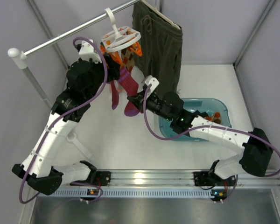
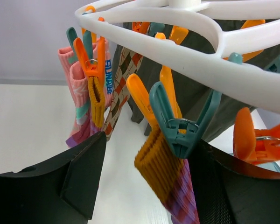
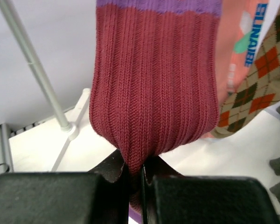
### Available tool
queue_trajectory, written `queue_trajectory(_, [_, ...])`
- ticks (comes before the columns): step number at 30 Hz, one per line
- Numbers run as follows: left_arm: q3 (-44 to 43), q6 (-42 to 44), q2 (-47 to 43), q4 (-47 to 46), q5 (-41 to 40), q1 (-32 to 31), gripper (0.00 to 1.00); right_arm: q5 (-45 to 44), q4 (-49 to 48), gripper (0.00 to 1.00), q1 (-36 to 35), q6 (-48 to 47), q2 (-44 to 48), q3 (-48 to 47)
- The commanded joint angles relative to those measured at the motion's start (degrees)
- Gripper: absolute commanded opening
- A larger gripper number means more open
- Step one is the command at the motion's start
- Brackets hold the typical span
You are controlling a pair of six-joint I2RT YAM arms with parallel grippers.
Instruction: Remove the socks clipped to the hanger
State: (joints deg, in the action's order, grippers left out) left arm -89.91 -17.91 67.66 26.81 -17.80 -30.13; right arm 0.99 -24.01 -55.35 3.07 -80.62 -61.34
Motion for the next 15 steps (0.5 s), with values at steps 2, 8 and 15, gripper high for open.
queue_trajectory(2, [-1.94, 1.82, 0.54, -4.92, -0.04, 0.33, 0.72, 6.38, -0.25, 0.01, 0.42, 1.06, 3.27, 0.78])
queue_trajectory(8, [1.84, 5.34, -1.03, -8.60, -1.10, 0.95, 0.72, 10.60, -0.77, 0.02, 1.56, 2.73, 4.42, 2.01])
queue_trajectory(15, [6.94, 4.29, -2.53, -16.25, 6.81, 4.02, 0.81, 18.51, -0.25, 0.02, 2.18, 2.73, 4.77, 2.45])
